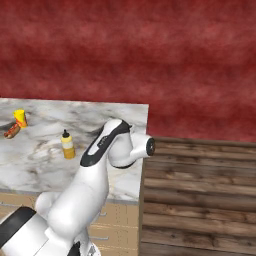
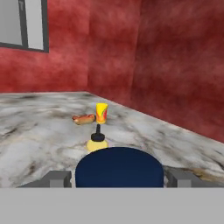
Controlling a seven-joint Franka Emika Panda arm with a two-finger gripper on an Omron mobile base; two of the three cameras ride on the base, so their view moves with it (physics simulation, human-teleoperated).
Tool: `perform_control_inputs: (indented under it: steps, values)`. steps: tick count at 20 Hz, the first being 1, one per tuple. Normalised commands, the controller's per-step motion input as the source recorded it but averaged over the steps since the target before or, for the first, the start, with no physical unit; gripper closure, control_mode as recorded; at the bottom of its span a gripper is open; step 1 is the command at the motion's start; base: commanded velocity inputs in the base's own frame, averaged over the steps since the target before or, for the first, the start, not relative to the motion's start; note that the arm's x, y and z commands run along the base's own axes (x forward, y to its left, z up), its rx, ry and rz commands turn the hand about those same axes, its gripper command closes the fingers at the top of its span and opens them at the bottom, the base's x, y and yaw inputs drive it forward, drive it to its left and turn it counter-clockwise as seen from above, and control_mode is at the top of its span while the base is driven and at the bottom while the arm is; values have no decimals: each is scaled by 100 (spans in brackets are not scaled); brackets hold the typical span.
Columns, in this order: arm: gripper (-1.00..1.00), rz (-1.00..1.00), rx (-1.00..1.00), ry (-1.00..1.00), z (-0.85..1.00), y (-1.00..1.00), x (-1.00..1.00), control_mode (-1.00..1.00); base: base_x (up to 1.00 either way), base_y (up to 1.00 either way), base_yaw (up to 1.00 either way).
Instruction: Move the mayonnaise and mustard from the cabinet to the dining counter.
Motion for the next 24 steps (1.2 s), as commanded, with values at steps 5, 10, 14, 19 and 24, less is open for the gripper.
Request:
perform_control_inputs:
  steps: [5, 10, 14, 19, 24]
  values:
    - [100, 2, 0, 0, -51, 0, 41, -100, 0, 0, 0]
    - [100, 2, 0, 0, -48, 0, 41, -100, 0, 0, 0]
    - [100, 3, 0, 0, -46, 0, 34, -100, 0, 0, 0]
    - [100, 3, 0, 0, -43, 0, 31, -100, 0, 0, 0]
    - [100, 2, 0, 0, -38, 0, 29, -100, 0, 0, 0]
